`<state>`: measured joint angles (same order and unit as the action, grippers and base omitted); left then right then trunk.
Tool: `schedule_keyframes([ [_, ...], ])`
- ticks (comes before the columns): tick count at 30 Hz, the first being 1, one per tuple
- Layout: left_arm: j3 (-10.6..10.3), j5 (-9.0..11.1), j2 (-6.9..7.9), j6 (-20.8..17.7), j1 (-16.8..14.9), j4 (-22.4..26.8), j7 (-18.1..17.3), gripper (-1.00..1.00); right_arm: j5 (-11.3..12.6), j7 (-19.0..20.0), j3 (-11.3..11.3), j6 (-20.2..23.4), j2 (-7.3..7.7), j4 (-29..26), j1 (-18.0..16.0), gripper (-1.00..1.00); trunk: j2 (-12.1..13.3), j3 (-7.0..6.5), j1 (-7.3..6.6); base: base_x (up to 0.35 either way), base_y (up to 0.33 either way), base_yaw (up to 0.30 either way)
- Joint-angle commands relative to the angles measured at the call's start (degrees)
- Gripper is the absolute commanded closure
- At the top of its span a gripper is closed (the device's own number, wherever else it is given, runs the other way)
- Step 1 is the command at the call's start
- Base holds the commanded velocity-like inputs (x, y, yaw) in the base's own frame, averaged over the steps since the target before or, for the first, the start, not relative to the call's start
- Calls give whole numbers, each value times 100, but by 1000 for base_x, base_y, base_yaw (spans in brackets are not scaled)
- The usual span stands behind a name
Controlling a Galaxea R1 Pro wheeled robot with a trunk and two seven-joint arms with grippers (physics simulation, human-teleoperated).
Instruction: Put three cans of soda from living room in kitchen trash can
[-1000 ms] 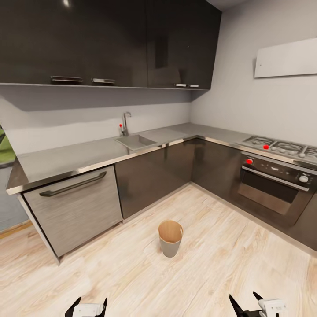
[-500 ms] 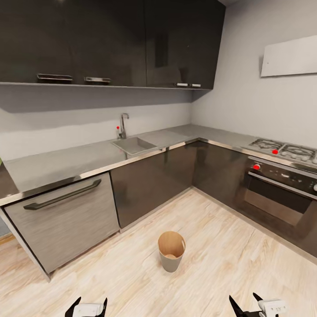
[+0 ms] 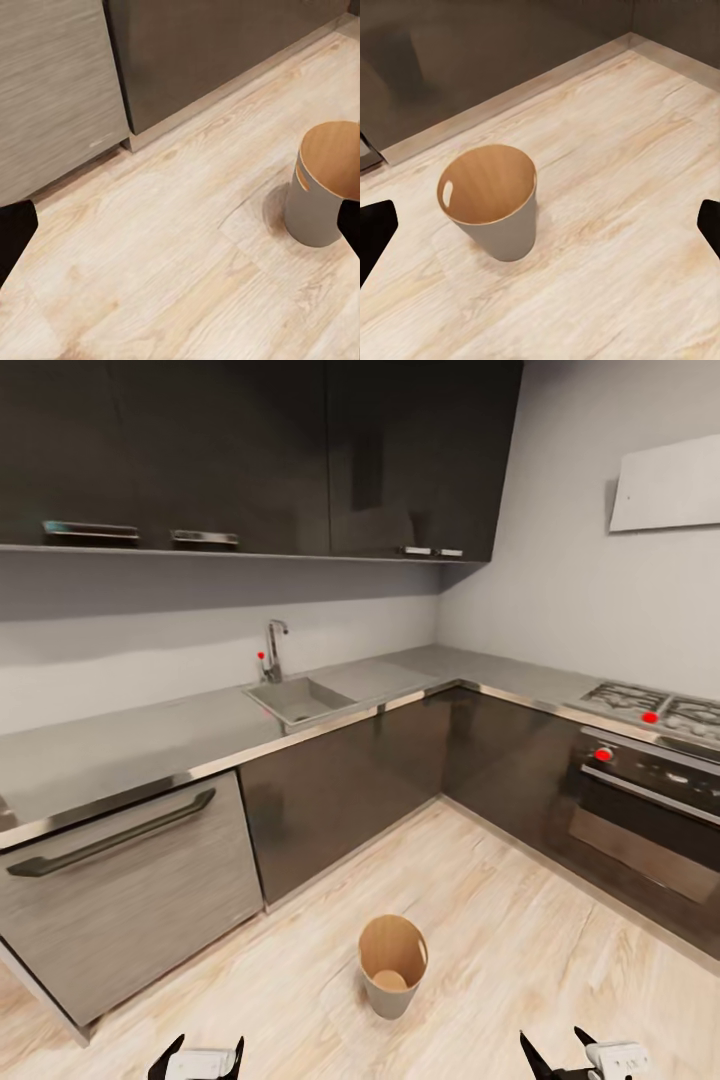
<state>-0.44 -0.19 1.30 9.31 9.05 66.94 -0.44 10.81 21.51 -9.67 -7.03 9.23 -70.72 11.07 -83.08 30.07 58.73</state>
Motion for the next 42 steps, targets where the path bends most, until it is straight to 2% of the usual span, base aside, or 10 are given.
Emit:
schedule_keyframes([
  [1, 0, 0, -1, 0, 0, 1, 0, -100, 0, 0, 0, 0, 0, 1, 0, -100, 0, 0, 0, 322, 0, 0],
  [18, -9, -8, -4, 8, 0, -2, 0, -100, 0, -4, 15, -105, -9, 51, 0, -100, 0, 0, 0, 293, 0, 0],
  [23, -9, 8, 0, 9, 0, 2, 0, -100, 0, -6, 96, -113, -4, 92, 0, -100, 0, 0, 0, 85, 0, 0],
  [33, -15, -11, -4, 5, 0, -11, -1, -100, 0, -7, 122, -114, 3, 144, 0, -100, 0, 0, 0, 26, 0, 0],
  [42, -10, -7, -7, 12, 0, -169, 0, -100, 0, -7, 126, -114, 19, 167, -4, -100, 0, 0, 0, 209, 0, 0],
])
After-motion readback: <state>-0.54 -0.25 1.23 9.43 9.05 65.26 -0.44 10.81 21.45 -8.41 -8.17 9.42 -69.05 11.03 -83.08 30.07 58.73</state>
